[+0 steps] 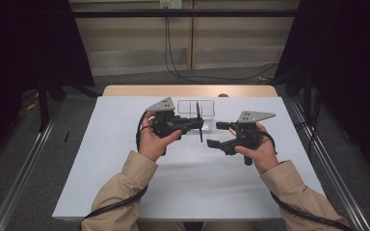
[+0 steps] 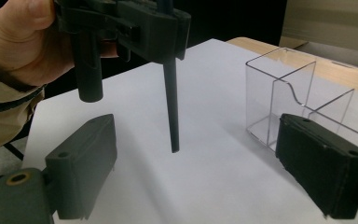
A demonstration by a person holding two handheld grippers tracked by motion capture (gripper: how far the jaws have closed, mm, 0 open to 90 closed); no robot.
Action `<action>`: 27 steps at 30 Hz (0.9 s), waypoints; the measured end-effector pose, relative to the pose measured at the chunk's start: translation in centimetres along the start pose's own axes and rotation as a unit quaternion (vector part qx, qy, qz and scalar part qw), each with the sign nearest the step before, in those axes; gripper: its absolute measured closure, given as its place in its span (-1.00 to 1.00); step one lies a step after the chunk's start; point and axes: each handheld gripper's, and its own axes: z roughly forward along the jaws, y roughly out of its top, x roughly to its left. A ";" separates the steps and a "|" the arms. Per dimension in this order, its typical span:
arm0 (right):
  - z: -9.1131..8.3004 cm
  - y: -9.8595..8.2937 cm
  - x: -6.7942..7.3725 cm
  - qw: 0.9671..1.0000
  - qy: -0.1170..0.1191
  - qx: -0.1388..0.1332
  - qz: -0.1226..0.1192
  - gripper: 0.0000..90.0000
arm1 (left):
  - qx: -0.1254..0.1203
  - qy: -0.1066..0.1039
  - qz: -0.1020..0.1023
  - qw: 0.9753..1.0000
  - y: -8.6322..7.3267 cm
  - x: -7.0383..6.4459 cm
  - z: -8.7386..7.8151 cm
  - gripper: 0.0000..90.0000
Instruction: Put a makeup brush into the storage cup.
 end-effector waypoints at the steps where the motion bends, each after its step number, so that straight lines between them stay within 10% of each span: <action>1: -0.1 0.0 0.0 1.000 -0.003 -0.001 -0.001 -0.73 | 0.001 0.001 0.000 1.000 0.0 0.0 0.0 0.85; 27: -1.3 2.7 -0.4 0.999 -0.017 -0.034 -0.007 -0.59 | 0.011 -0.006 0.005 1.000 -0.5 -0.2 1.3 0.86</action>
